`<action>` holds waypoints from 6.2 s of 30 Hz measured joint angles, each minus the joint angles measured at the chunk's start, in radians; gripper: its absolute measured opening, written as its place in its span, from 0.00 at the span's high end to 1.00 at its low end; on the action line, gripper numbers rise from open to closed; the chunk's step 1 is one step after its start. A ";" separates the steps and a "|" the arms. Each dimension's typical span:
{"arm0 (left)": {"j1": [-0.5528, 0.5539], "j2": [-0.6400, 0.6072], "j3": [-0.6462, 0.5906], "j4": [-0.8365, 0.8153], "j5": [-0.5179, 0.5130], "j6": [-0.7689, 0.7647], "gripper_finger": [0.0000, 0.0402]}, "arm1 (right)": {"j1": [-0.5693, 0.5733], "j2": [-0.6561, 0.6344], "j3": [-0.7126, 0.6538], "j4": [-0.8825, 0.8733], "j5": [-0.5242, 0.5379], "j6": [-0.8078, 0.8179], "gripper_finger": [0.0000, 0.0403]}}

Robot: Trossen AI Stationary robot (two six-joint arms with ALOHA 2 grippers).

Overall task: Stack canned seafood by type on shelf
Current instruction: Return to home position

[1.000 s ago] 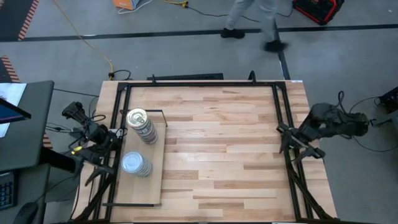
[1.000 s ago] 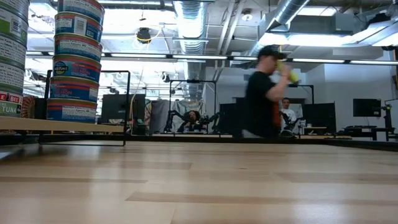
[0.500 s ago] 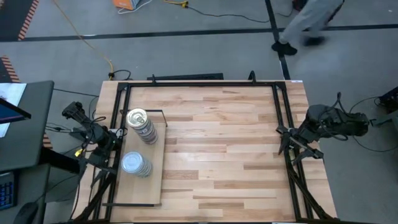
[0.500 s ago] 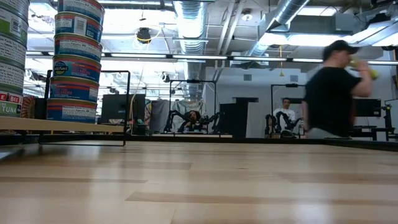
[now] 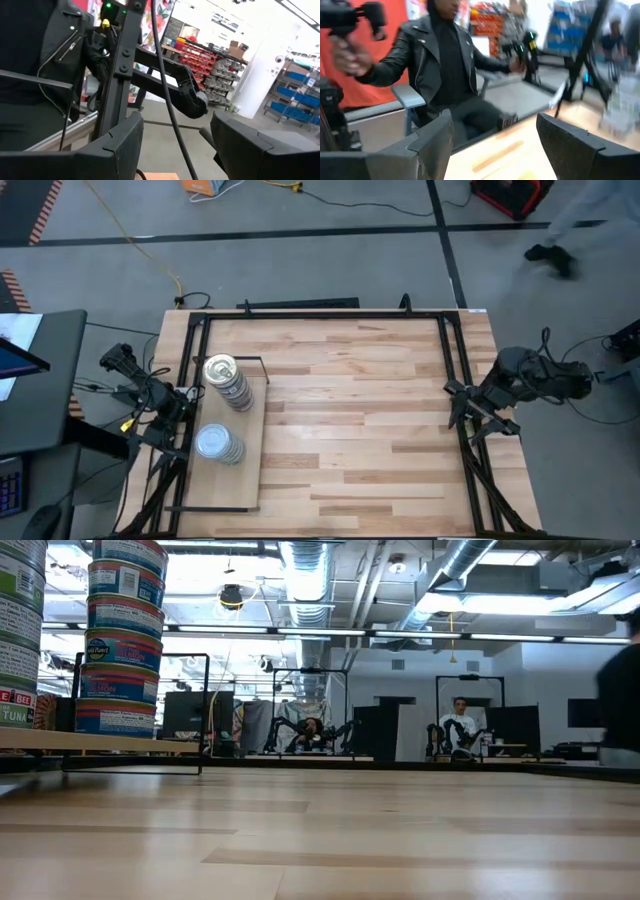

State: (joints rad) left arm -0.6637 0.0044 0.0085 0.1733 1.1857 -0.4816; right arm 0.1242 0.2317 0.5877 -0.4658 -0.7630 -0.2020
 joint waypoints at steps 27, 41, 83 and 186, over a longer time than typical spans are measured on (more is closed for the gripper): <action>0.000 0.000 0.000 -0.006 0.039 0.099 0.45 | 0.000 -0.147 -0.564 0.773 -0.103 0.230 0.23; 0.000 0.000 0.000 -0.012 0.033 0.027 0.45 | -0.009 -0.148 -0.579 0.657 -0.096 0.171 0.23; 0.000 0.000 0.000 -0.010 -0.073 0.077 0.45 | -0.431 -0.148 -0.581 0.548 0.930 0.168 0.23; 0.000 0.000 0.000 -0.011 -0.232 0.074 0.45 | -0.295 -0.148 -0.581 0.504 0.921 0.255 0.23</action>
State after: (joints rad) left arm -0.6640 0.0048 0.0086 0.1627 0.9539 -0.4072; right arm -0.1707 0.0841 0.0063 0.0385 0.1581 0.0528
